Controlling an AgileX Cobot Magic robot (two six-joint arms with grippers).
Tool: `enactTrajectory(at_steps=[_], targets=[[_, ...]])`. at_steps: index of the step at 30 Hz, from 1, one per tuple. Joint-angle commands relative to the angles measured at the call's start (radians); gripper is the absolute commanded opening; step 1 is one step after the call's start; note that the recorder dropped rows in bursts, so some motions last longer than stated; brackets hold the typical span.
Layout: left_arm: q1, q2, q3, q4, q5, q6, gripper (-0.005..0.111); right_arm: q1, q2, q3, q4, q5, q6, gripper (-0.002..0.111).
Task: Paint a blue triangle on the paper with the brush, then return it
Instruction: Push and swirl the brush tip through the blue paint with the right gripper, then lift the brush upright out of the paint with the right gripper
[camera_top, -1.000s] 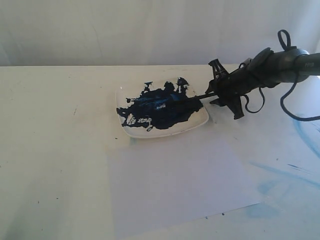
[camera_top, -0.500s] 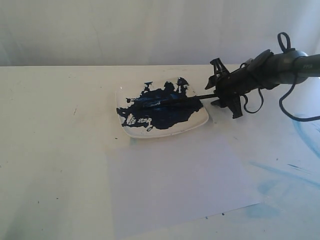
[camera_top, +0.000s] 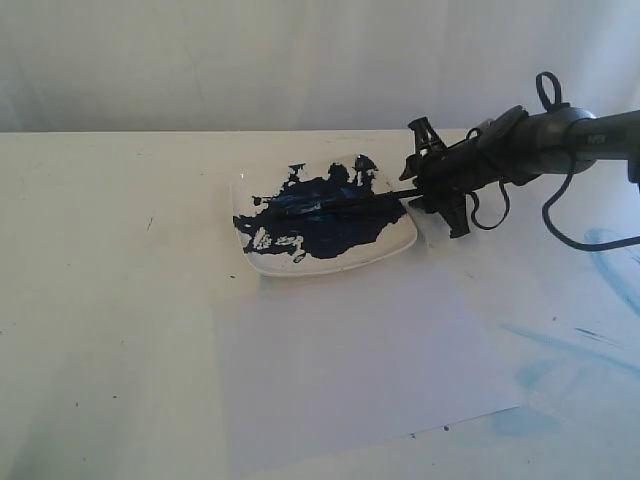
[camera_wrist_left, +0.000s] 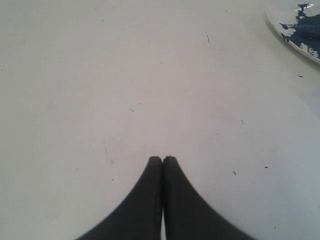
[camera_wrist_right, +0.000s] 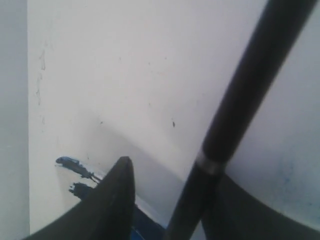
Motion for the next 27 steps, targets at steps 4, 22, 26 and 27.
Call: enactTrajectory(at_steps=[4, 22, 26, 27], targets=[[-0.004, -0.005, 0.004, -0.003, 0.000, -0.001, 0.000, 0.002, 0.005, 0.002, -0.002, -0.005, -0.009, 0.021], [-0.004, -0.005, 0.004, -0.003, 0.000, -0.001, 0.000, 0.002, -0.003, 0.002, 0.006, -0.098, 0.057, 0.002], [-0.004, -0.005, 0.004, -0.003, 0.000, -0.001, 0.000, 0.002, -0.026, 0.002, 0.002, -0.118, 0.057, 0.000], [-0.004, -0.005, 0.004, -0.003, 0.000, -0.001, 0.000, 0.002, -0.032, 0.002, 0.001, -0.121, 0.055, 0.000]])
